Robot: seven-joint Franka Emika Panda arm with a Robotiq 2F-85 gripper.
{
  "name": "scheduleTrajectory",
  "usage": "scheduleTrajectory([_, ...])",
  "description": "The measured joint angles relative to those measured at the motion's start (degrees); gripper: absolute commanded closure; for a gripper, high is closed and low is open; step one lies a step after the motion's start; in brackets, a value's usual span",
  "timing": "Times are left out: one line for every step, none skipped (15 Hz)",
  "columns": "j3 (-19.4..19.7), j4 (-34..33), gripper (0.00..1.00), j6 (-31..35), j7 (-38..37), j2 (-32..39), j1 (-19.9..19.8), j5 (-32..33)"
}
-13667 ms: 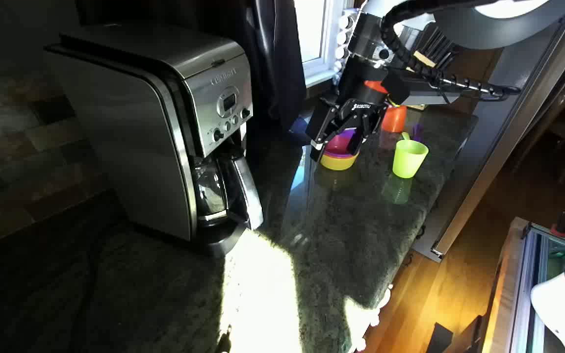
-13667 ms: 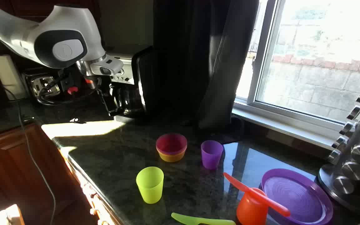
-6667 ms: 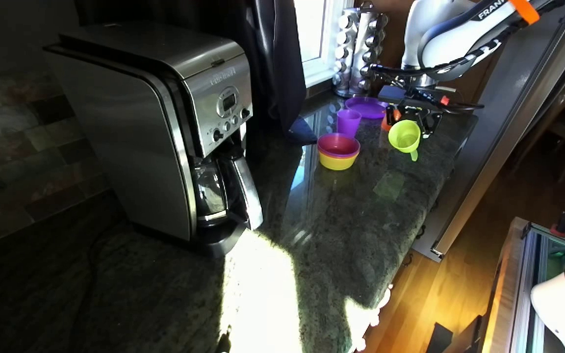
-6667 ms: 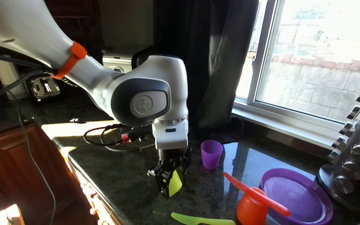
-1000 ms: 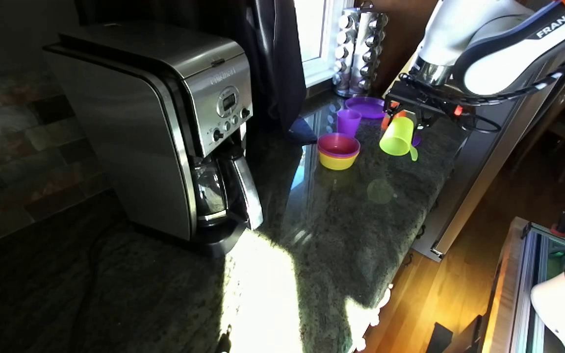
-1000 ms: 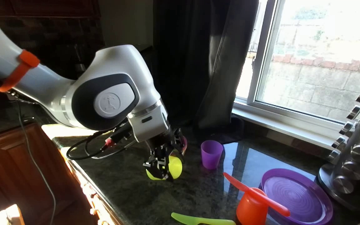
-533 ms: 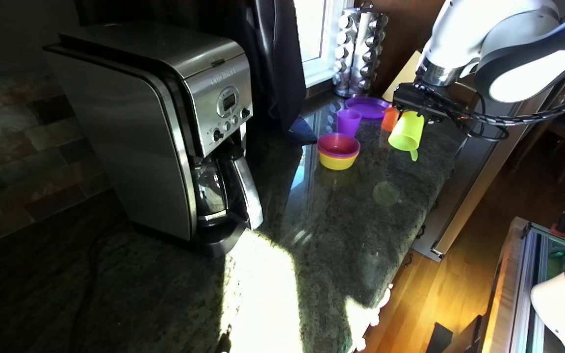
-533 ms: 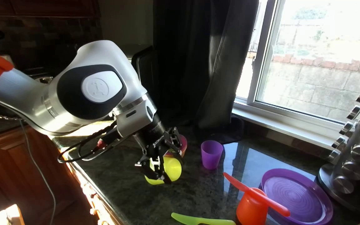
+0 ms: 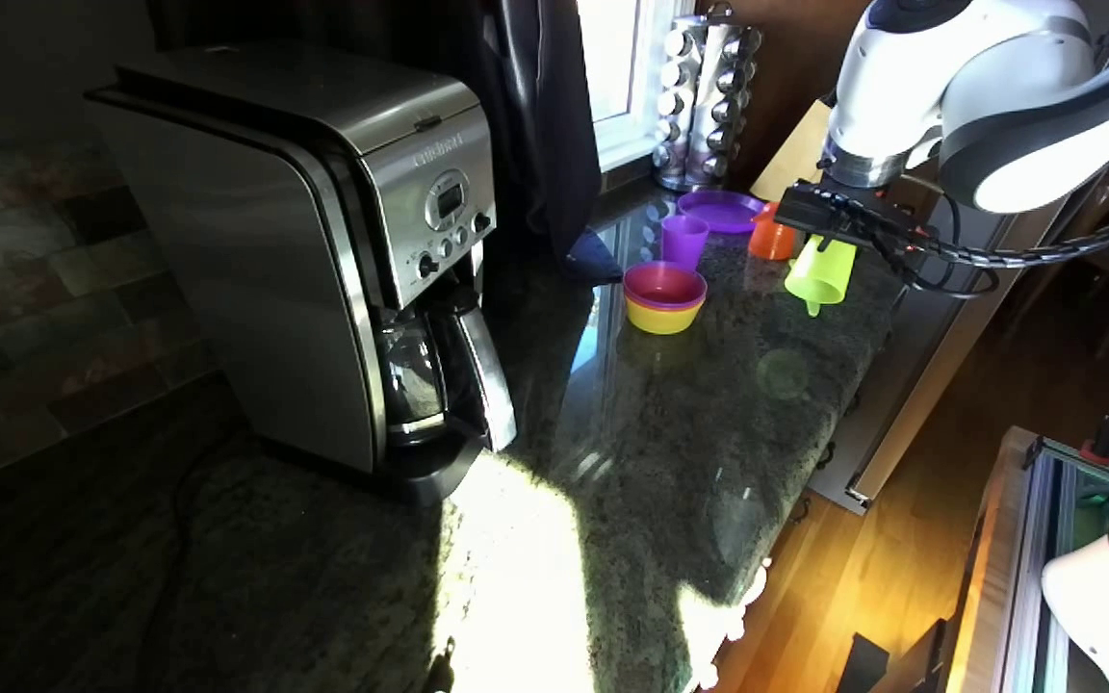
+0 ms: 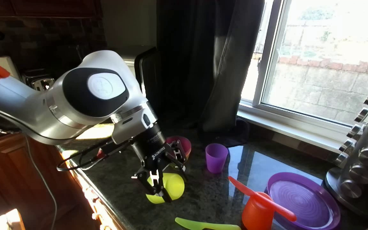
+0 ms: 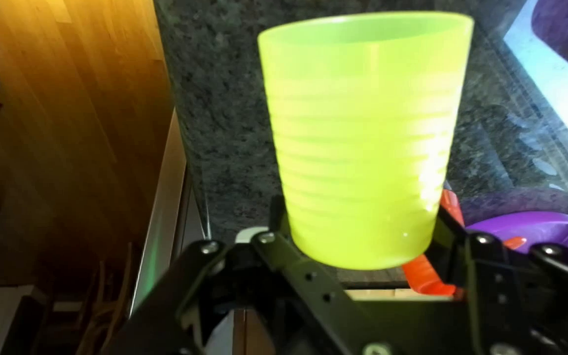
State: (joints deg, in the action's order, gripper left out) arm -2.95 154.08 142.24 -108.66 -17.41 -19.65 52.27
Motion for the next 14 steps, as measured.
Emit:
scheduleTrajectory([0.0,0.0,0.6,-0.9,-1.6,0.2,0.3,1.3])
scheduleTrajectory([0.0,-0.1,0.6,-1.4,-3.2,0.4,0.7,2.6])
scheduleTrajectory([0.0,-0.3,0.6,-2.0,-5.0,0.8,1.1,3.9])
scheduleTrajectory([0.0,-0.5,0.6,-2.5,-6.7,1.2,1.5,5.3])
scheduleTrajectory([0.0,-0.8,0.6,-3.0,-8.4,1.8,2.1,6.7])
scheduleTrajectory([0.1,-1.2,0.6,-3.4,-9.9,2.4,2.6,8.2])
scheduleTrajectory([0.1,-1.5,0.6,-4.0,-11.4,3.0,3.2,9.5])
scheduleTrajectory([0.3,-2.0,0.6,-4.6,-12.6,3.7,3.8,10.7])
scheduleTrajectory([0.4,-2.5,0.6,-5.2,-13.8,4.5,4.4,11.8])
scheduleTrajectory([0.6,-3.0,0.6,-5.6,-14.9,5.2,5.0,12.8])
scheduleTrajectory([0.8,-3.5,0.6,-6.0,-15.9,6.1,5.6,13.7])
scheduleTrajectory([1.1,-4.1,0.6,-6.6,-16.7,6.9,6.2,14.5])
scheduleTrajectory([1.4,-4.5,0.6,-7.0,-17.6,7.6,6.8,15.4])
scheduleTrajectory([1.6,-5.1,0.6,-7.5,-18.4,8.3,7.3,16.3])
